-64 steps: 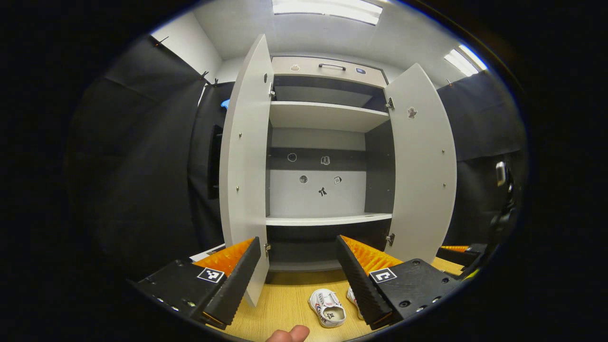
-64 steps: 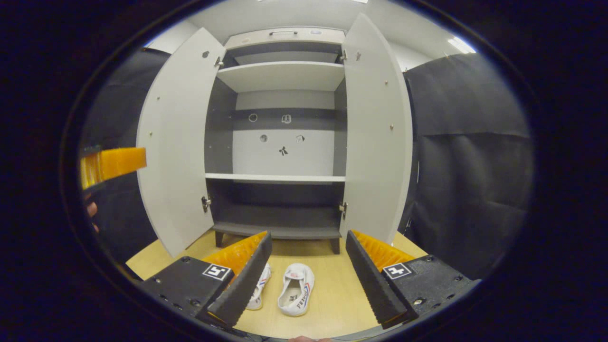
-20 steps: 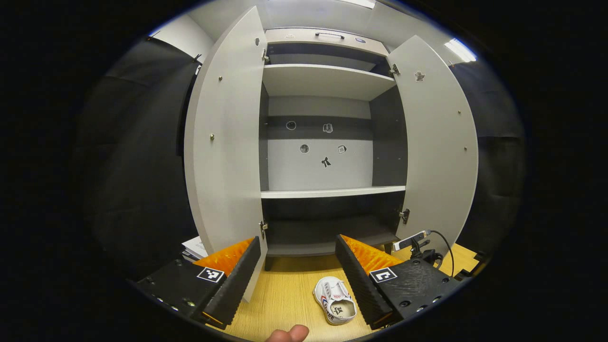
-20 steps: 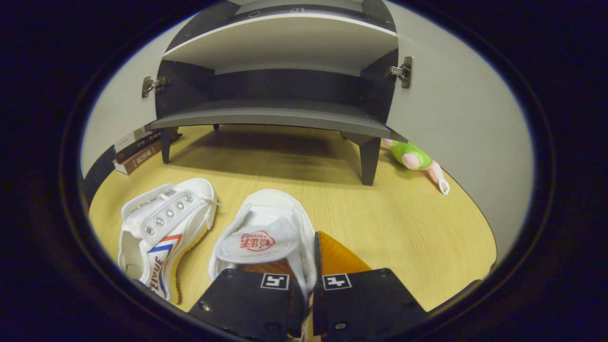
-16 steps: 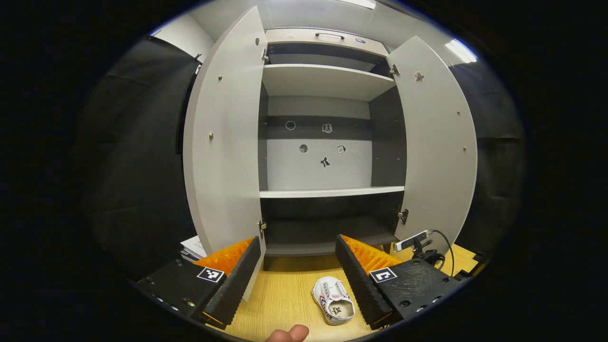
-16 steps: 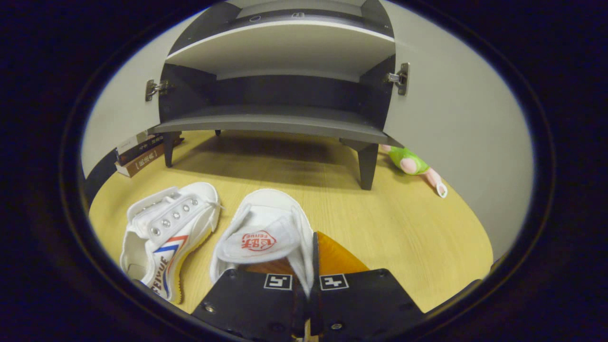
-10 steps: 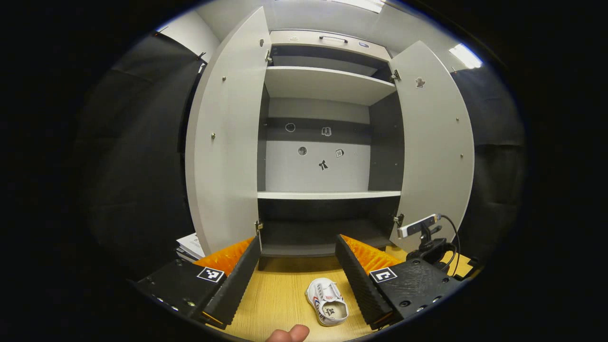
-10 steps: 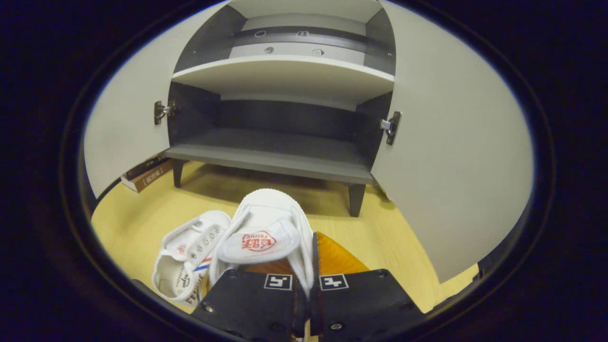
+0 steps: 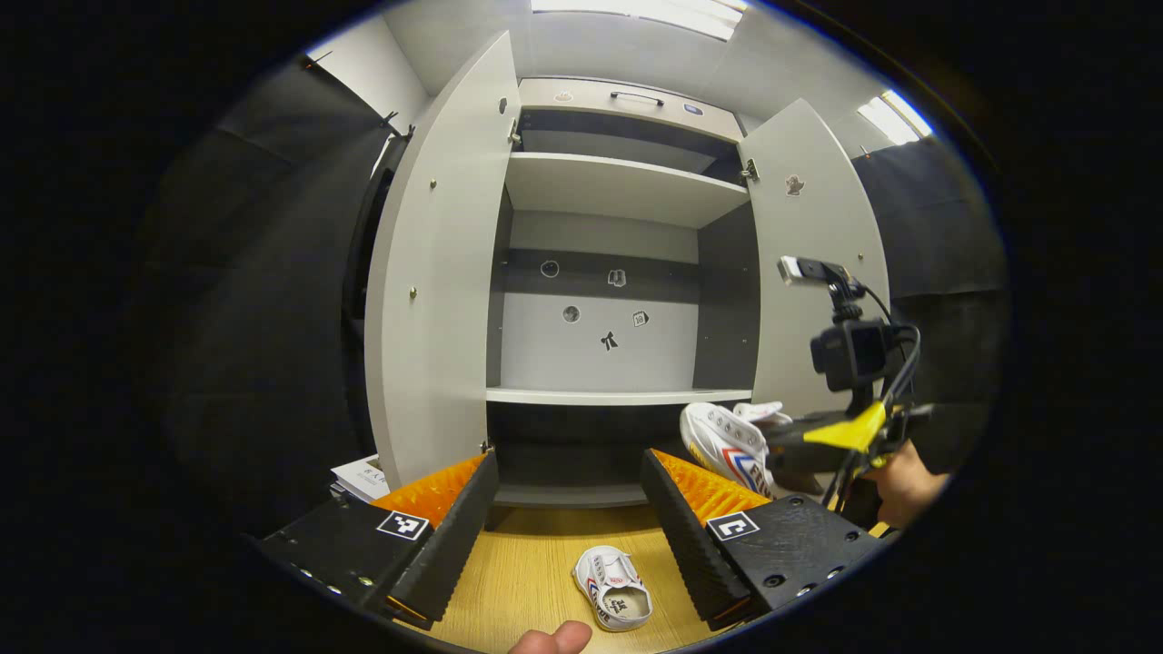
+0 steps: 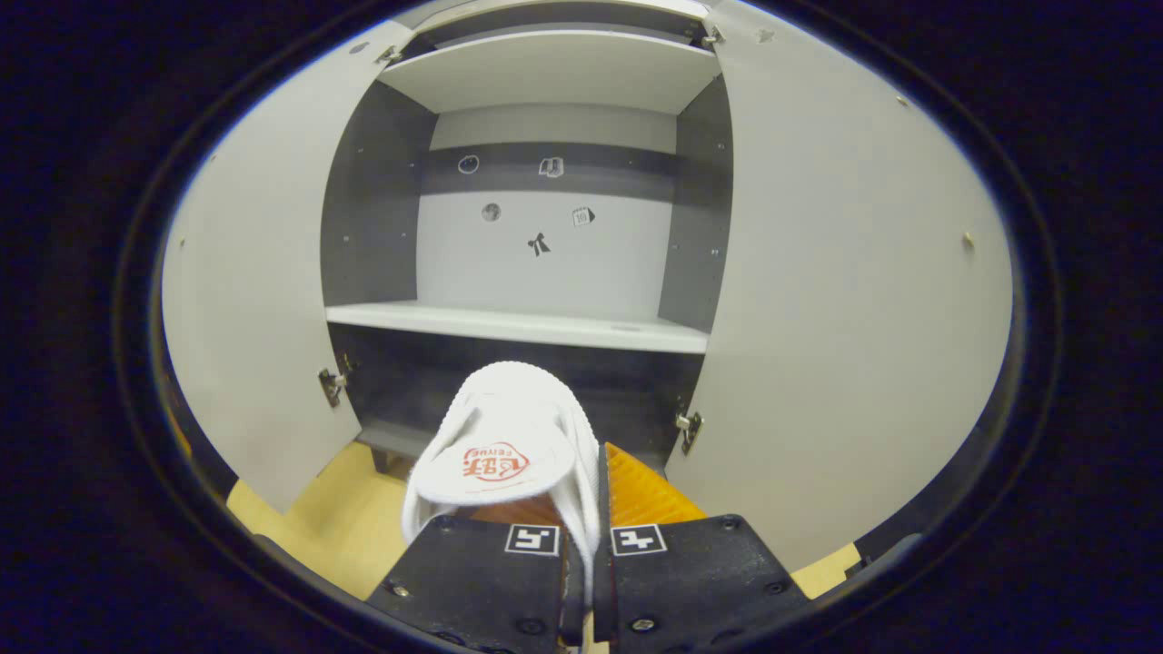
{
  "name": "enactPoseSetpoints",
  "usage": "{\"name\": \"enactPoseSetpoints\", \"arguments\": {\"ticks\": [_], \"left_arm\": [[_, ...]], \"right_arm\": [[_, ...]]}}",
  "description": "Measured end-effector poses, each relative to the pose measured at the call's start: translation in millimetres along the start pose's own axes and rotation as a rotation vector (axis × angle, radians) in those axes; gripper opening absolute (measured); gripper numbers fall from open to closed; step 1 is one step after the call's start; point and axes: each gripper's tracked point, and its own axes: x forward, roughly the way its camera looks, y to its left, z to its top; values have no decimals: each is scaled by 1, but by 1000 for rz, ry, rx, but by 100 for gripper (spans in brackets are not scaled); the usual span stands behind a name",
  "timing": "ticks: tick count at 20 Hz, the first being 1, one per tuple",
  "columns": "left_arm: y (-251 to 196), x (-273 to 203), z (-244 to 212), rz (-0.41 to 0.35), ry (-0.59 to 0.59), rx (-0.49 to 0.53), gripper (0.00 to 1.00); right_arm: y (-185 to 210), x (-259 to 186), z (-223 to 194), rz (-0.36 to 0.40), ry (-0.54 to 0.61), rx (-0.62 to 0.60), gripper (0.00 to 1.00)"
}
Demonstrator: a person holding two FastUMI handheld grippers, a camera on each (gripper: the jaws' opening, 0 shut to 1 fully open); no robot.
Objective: Grab one shoe with the right hand and put it into the shoe cabinet, grab the other shoe with the left hand and put it into the shoe cabinet; then close the right door with the right hand and the left door with the left hand.
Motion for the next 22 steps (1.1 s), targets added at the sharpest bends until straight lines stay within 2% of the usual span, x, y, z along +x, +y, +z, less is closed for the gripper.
{"name": "enactPoseSetpoints", "arguments": {"ticks": [6, 9, 16, 22], "left_arm": [[0, -9, 8, -9, -19, 25, 95], [4, -13, 3, -2, -12, 45, 95], [12, -16, 3, 15, -17, 59, 95], [10, -13, 2, 8, -17, 56, 95]], "right_arm": [[1, 57, 84, -38, 8, 18, 7], [0, 84, 119, -86, -13, -60, 8], [5, 95, 116, -69, -18, 23, 8], [-10, 93, 121, -100, -35, 1, 7]]}}
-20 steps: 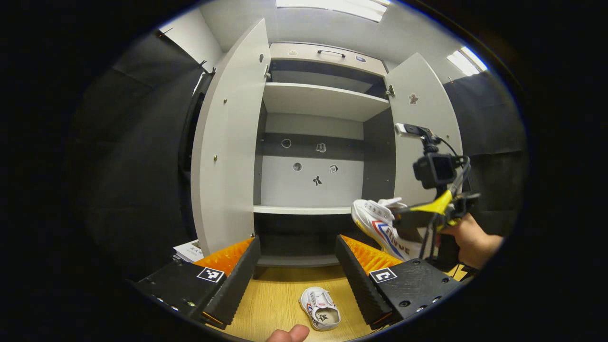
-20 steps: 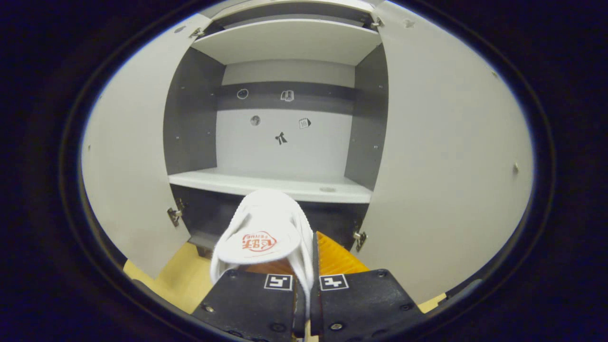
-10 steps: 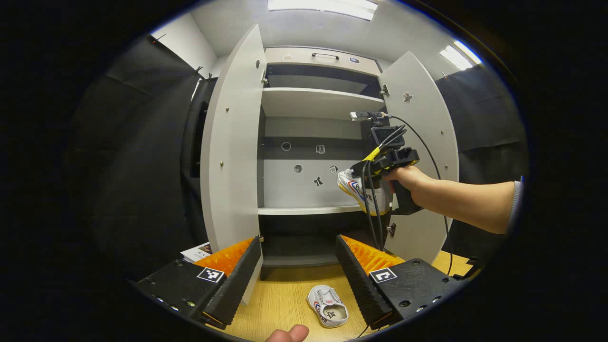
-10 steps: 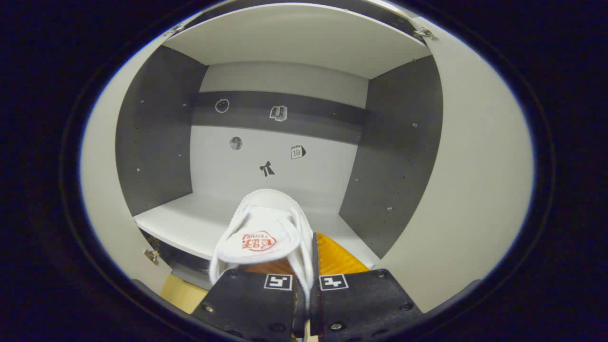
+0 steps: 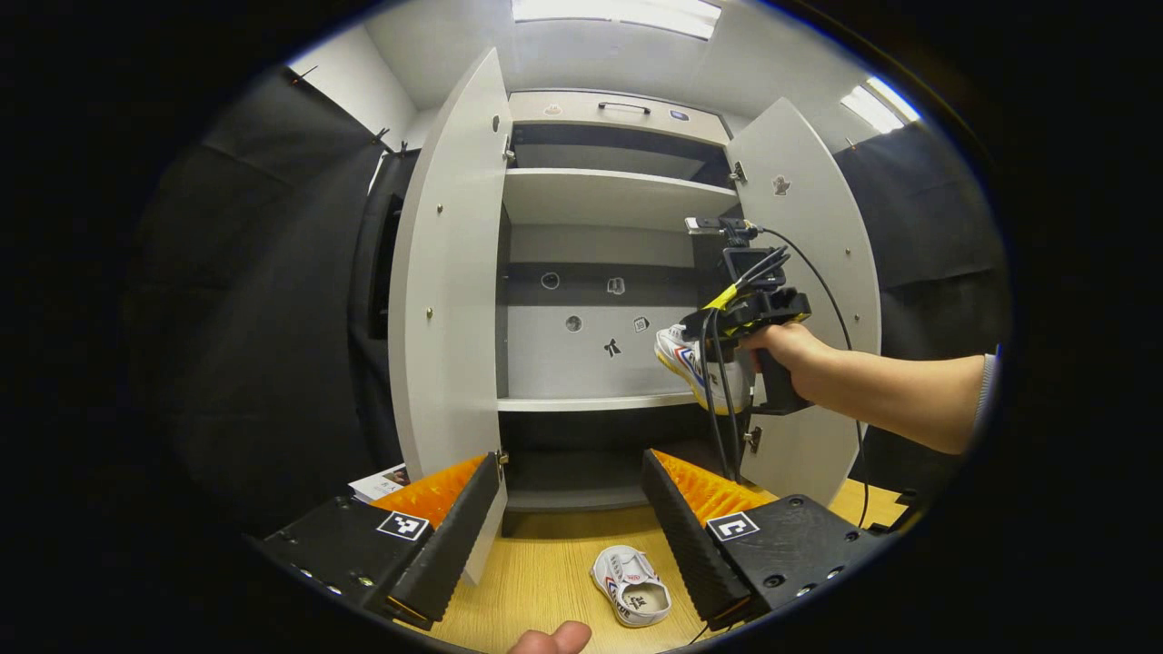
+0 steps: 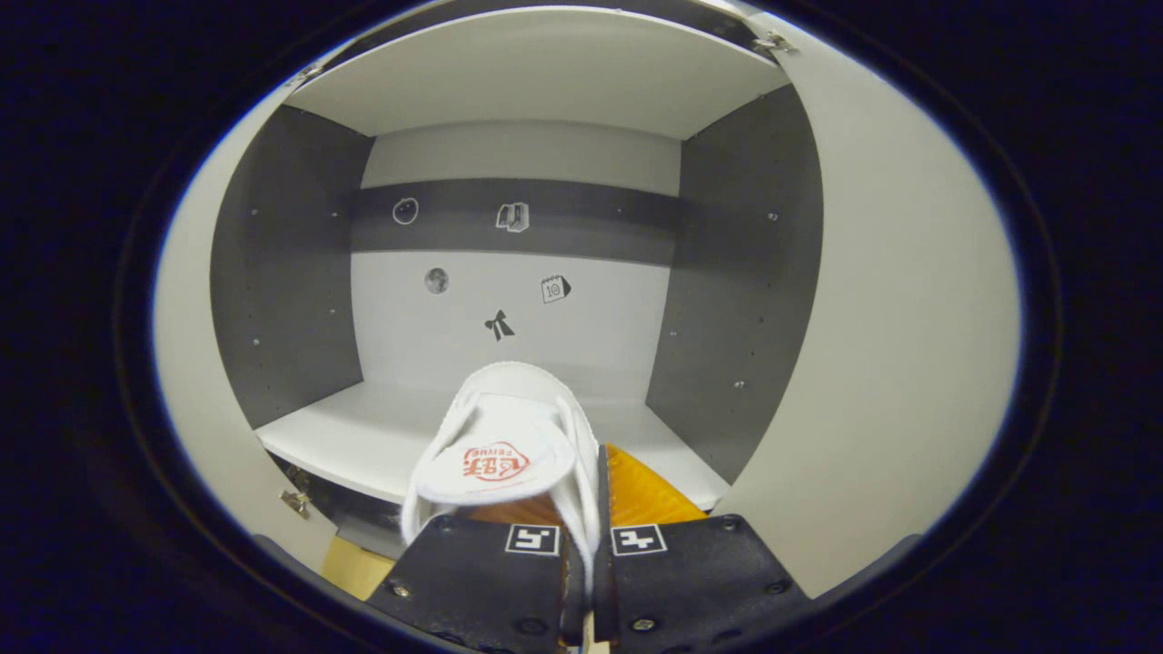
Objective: Grab one shoe with the right hand and put it into the shoe cabinet, grab the other shoe with the left hand and put it into the shoe cabinet; then close the right door with the right hand and the left door with the left hand.
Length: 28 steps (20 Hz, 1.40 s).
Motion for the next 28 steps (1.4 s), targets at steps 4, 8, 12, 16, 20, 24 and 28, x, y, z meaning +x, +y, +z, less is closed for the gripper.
{"name": "enactPoseSetpoints", "arguments": {"ticks": [4, 8, 12, 16, 20, 24, 28], "left_arm": [[-2, 3, 0, -5, -3, 1, 95], [-2, 2, 0, -2, -2, -4, 95], [0, 1, 0, 1, -4, -4, 95], [3, 4, 0, 4, -8, 0, 95], [7, 6, -11, 20, 21, -22, 95], [14, 7, -22, 37, 54, -32, 95], [21, 10, -32, 52, 79, -28, 95]], "right_arm": [[-1, -1, 4, -3, -14, -16, 7], [1, -2, 7, -1, -23, -18, 7], [-1, 1, 8, -8, -22, -31, 7], [1, 38, 20, -22, 36, -59, 7], [7, 106, 23, -58, 145, -108, 7], [21, 158, -2, -48, 282, -63, 7], [12, 184, 1, -108, 306, -70, 7]]}}
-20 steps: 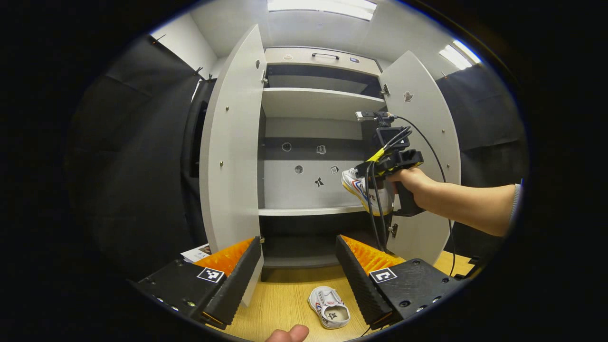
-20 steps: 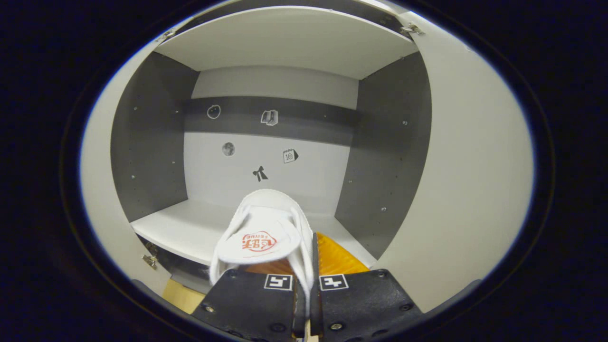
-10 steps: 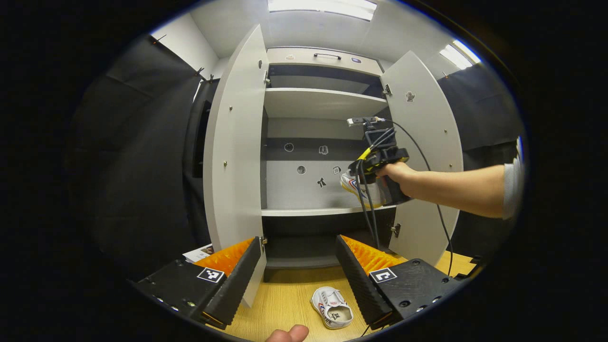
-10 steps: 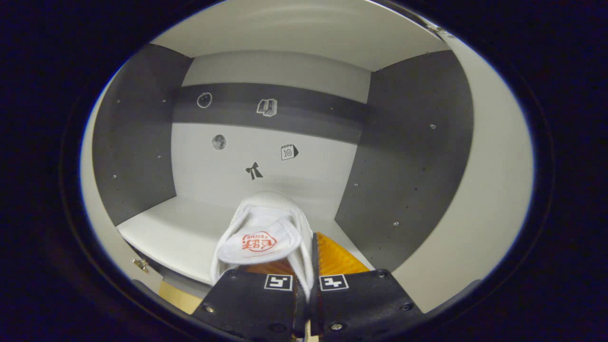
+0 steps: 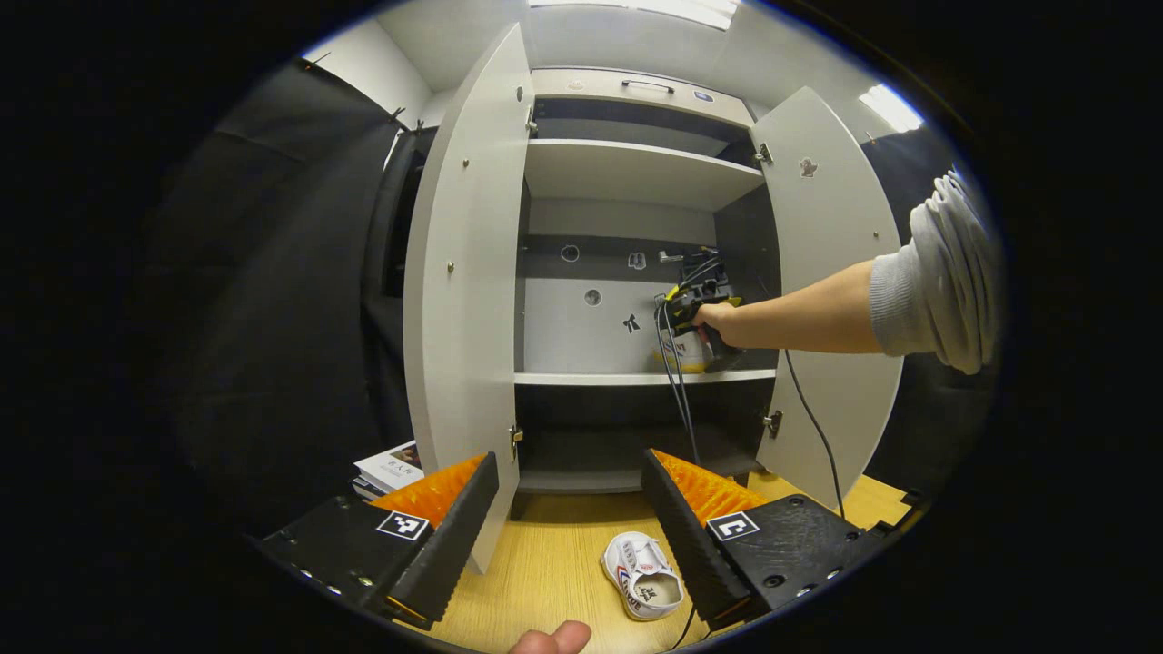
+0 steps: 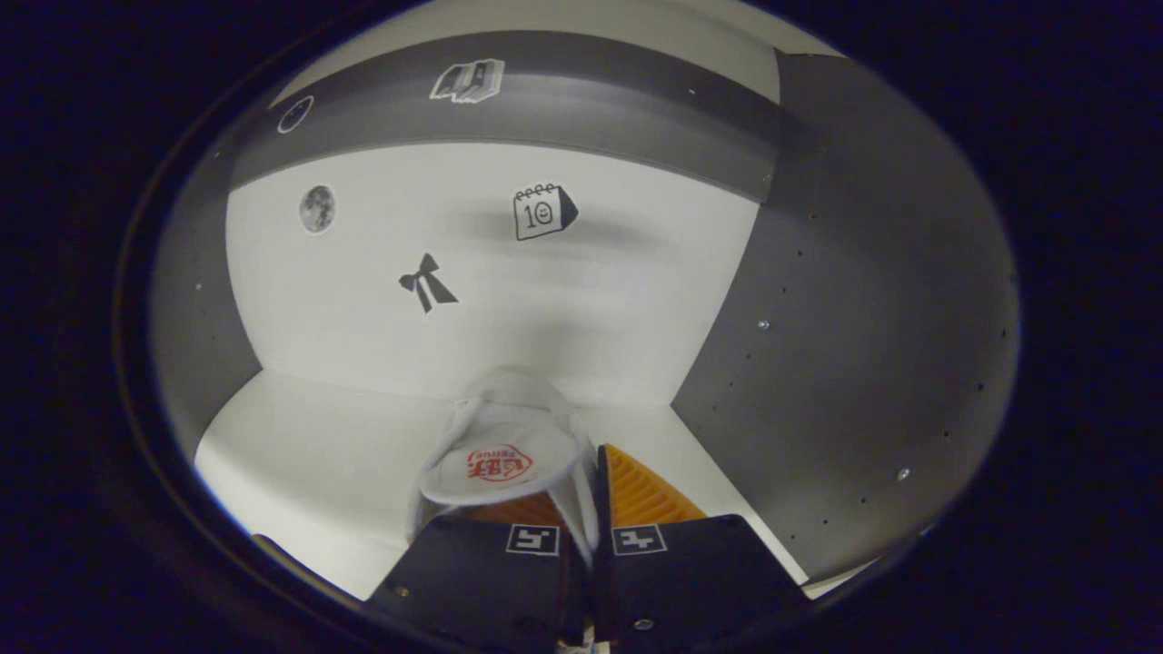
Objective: Grab one shoe with the right hand and put it into the shoe cabinet, grab the other shoe with the left hand and put it into the shoe cabinet; then close the right door with the right hand and the left door with the left hand.
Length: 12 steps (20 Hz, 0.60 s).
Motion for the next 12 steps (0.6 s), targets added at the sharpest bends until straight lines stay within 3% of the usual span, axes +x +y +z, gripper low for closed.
{"name": "enactPoseSetpoints", "arguments": {"ticks": [1, 4, 5, 8, 11, 12], "left_arm": [[3, 1, -2, 7, 5, 4, 95], [5, 4, -12, 14, 41, 1, 95], [5, 3, -14, 14, 47, 1, 95], [8, 7, -11, 21, 34, -2, 95], [2, 6, 0, 8, -2, -4, 95], [-1, 7, 4, 3, -15, -2, 95]], "right_arm": [[1, 5, 0, -5, 13, -24, 5], [11, 9, -3, 26, 45, -38, 12], [11, 6, -6, 22, 62, -43, 28], [4, -8, -6, 29, 56, -16, 34], [-8, -30, -2, 63, 28, 20, 65], [-12, -40, -1, 76, 10, 34, 64]]}}
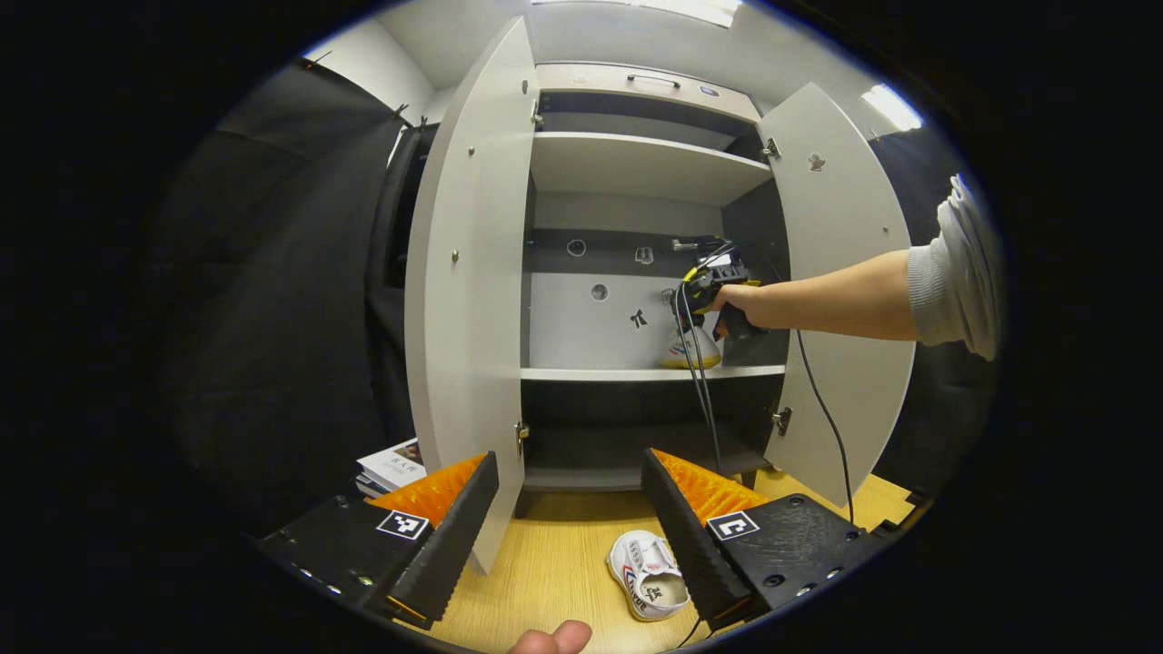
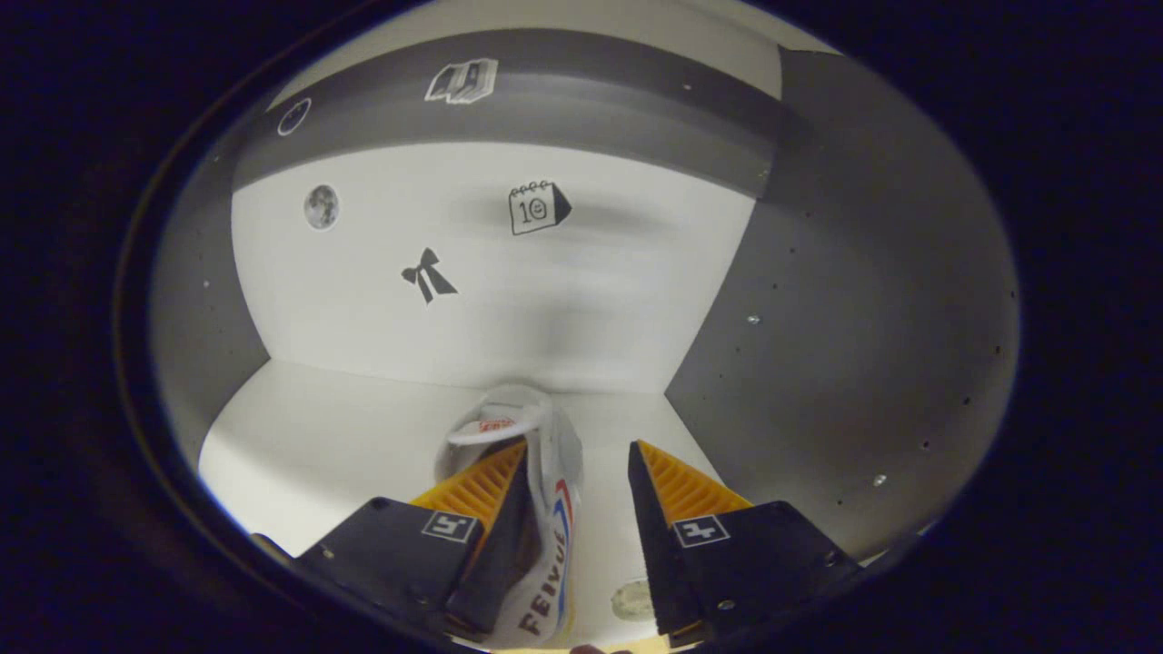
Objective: Grab one shoe with the right hand and put it into the shoe cabinet, grab the other shoe with the left hand and put it into the shoe cabinet; then close the right door with the right hand and the left door with the left hand.
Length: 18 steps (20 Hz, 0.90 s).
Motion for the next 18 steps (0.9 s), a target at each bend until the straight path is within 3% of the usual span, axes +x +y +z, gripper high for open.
{"name": "enactPoseSetpoints", "arguments": {"ticks": [1, 2, 3, 4, 6, 9, 10, 11, 15, 18], "left_arm": [[-3, 0, 2, -8, -8, -1, 95], [-7, -1, 3, -17, -14, -3, 95], [-10, -2, 5, -24, -17, -2, 95], [-12, -4, 7, -29, -30, 1, 95], [-15, -7, 10, -36, -48, 9, 95], [-19, -17, 13, -46, -67, 5, 95], [-20, -21, 14, -48, -76, -1, 95], [-21, -25, 16, -49, -83, -7, 95], [-24, -40, 19, -47, -97, -25, 95], [-31, -49, 20, -41, -107, -18, 95]], "right_arm": [[-2, -13, 2, 12, -25, 9, 72], [-4, -30, 5, 25, -54, 12, 65], [-7, -49, 7, 38, -92, 6, 71], [-10, -70, 11, 45, -143, -1, 65], [-12, -123, 13, 69, -258, -1, 66], [-12, -200, -6, 138, -397, 16, 73], [-16, -218, -18, 154, -439, 11, 76], [-20, -239, -31, 163, -478, 14, 86], [-38, -304, -102, 217, -611, 69, 86], [-53, -338, -151, 187, -718, 14, 92]]}}
